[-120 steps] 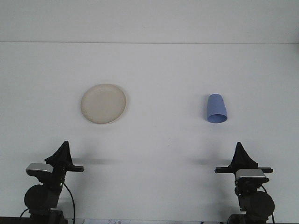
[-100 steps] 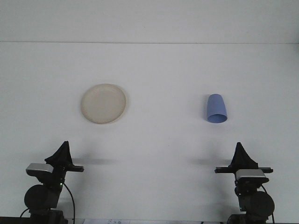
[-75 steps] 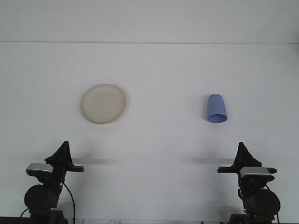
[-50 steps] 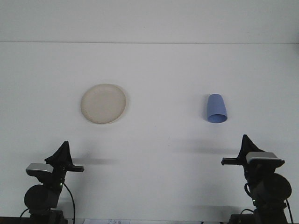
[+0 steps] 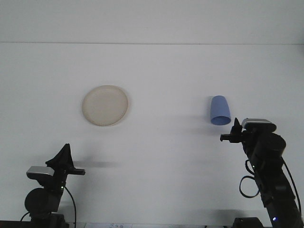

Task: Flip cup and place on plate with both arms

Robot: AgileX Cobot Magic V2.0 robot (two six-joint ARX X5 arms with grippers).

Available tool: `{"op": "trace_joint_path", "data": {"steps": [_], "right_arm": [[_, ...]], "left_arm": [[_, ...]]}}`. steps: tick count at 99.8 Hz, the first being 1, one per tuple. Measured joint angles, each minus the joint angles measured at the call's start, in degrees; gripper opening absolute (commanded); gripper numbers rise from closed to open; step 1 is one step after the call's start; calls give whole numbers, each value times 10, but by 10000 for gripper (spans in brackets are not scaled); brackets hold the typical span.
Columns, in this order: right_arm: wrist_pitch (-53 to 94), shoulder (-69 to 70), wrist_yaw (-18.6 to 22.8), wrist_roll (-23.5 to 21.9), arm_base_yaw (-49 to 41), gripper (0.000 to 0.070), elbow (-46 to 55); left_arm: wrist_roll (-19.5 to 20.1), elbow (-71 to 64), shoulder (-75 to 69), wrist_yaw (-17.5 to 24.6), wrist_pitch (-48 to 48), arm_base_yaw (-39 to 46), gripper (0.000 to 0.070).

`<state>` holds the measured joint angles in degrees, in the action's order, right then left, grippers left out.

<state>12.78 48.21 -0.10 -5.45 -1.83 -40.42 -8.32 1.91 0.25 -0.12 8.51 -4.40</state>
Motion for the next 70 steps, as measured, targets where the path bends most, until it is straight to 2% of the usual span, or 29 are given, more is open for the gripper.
{"op": "trace_joint_path", "data": {"steps": [17,44,70], "right_arm": [[-71,72,-15,-1,0,370,37],[-251,137,-16,-3,0,370,125],[-341,222,-36,-1,10,370,137]], "left_arm": [[0,0,0,0,0,0,13],[0,0,0,0,0,0,13],[0,0,0,0,0,0,13]]}}
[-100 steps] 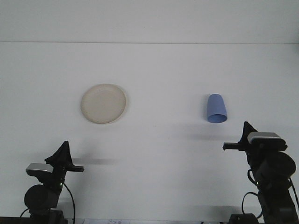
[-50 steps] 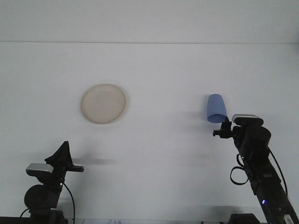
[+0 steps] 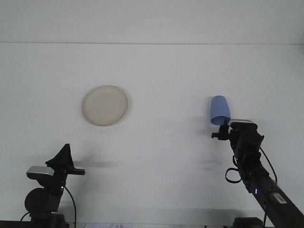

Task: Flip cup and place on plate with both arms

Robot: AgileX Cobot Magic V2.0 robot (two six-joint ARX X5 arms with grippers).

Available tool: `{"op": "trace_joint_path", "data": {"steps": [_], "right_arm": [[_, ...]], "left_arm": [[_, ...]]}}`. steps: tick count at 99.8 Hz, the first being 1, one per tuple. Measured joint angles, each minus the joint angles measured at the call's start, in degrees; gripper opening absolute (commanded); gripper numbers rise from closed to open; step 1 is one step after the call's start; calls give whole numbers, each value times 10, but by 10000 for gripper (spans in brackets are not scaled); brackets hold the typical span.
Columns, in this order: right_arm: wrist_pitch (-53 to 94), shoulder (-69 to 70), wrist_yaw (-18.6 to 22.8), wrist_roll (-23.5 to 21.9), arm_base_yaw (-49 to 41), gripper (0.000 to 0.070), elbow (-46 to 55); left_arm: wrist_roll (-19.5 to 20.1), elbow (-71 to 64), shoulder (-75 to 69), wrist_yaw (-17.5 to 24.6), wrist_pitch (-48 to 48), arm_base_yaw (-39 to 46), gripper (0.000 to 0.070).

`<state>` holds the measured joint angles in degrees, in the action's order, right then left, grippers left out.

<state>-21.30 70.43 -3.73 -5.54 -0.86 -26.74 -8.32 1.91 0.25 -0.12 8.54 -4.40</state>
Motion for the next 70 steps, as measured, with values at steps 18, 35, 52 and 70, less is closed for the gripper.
{"op": "trace_joint_path", "data": {"steps": [18,35,52,70], "right_arm": [[-83,75,5,4,16,370,0],[-169,145,34,6,31,369,0],[-241,195,59,6,42,232,-5],[-248,214,96,13,56,0,-29]], "left_arm": [[0,0,0,0,0,0,13],[0,0,0,0,0,0,13],[0,0,0,0,0,0,13],[0,0,0,0,0,0,13]]}}
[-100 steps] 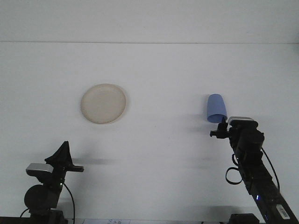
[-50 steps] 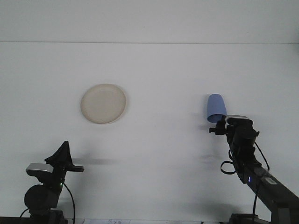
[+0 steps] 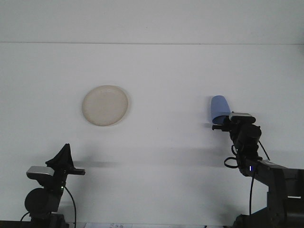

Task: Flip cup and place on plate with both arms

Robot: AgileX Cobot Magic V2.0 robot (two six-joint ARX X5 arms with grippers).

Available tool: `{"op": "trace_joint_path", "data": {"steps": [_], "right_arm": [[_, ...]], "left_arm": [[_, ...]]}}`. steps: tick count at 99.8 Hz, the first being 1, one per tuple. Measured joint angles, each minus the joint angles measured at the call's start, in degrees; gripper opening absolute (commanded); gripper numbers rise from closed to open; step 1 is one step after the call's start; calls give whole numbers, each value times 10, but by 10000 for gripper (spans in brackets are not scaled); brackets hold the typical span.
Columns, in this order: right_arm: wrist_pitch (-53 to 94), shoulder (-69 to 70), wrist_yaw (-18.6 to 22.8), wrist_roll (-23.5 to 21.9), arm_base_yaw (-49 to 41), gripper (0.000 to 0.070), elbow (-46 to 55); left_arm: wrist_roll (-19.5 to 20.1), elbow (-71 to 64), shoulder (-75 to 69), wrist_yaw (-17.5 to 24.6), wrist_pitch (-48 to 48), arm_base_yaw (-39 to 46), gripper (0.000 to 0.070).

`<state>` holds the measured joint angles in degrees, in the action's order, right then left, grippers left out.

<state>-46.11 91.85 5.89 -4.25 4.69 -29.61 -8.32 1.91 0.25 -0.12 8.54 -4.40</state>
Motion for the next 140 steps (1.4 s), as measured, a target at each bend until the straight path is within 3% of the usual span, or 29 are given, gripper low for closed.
{"op": "trace_joint_path", "data": {"steps": [19,32,55,73,84,121,140], "right_arm": [[8,-21,27,5,-3,0,-5],[107,-110,30,7,-45,0,-16],[533,-254,31,20,-163,0,-216],[896,-225,31,48,-259,0,-427],[1036,-183,31,56,-308,0,-512],[1129,-11,27,64,-434,0,-532],[1140,39,1,65,-478,0,-546]], "left_arm": [[0,0,0,0,0,0,13],[0,0,0,0,0,0,13],[0,0,0,0,0,0,13],[0,0,0,0,0,0,13],[0,0,0,0,0,0,13],[0,0,0,0,0,0,13],[0,0,0,0,0,0,13]]}}
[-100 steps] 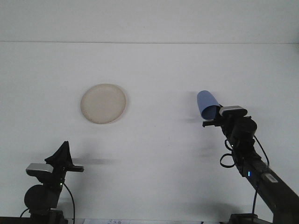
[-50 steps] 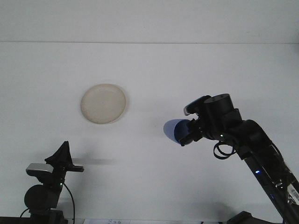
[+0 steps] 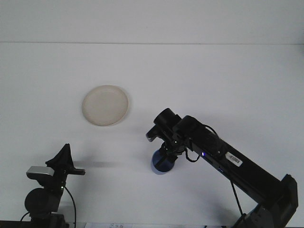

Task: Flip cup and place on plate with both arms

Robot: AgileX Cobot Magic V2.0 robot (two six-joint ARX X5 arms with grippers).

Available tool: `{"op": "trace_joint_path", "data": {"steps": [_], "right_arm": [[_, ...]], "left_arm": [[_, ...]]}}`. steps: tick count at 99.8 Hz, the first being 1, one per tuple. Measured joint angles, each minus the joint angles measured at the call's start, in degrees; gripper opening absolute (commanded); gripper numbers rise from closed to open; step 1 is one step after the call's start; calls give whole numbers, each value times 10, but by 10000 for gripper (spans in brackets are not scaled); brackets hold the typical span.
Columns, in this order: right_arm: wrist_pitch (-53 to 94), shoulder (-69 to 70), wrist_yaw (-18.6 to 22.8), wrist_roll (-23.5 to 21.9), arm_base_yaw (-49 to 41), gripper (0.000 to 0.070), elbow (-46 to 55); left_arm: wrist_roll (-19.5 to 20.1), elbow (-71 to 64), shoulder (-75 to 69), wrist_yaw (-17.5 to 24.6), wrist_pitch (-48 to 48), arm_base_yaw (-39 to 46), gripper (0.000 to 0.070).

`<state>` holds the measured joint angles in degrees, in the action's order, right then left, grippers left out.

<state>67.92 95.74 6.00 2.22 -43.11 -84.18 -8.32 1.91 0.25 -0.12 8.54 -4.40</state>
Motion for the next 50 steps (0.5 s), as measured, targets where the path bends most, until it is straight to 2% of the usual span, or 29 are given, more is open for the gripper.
{"op": "trace_joint_path", "data": {"steps": [50], "right_arm": [[-3,21,-15,5,-9,10,-9]], "left_arm": [[0,0,0,0,0,0,13]]}}
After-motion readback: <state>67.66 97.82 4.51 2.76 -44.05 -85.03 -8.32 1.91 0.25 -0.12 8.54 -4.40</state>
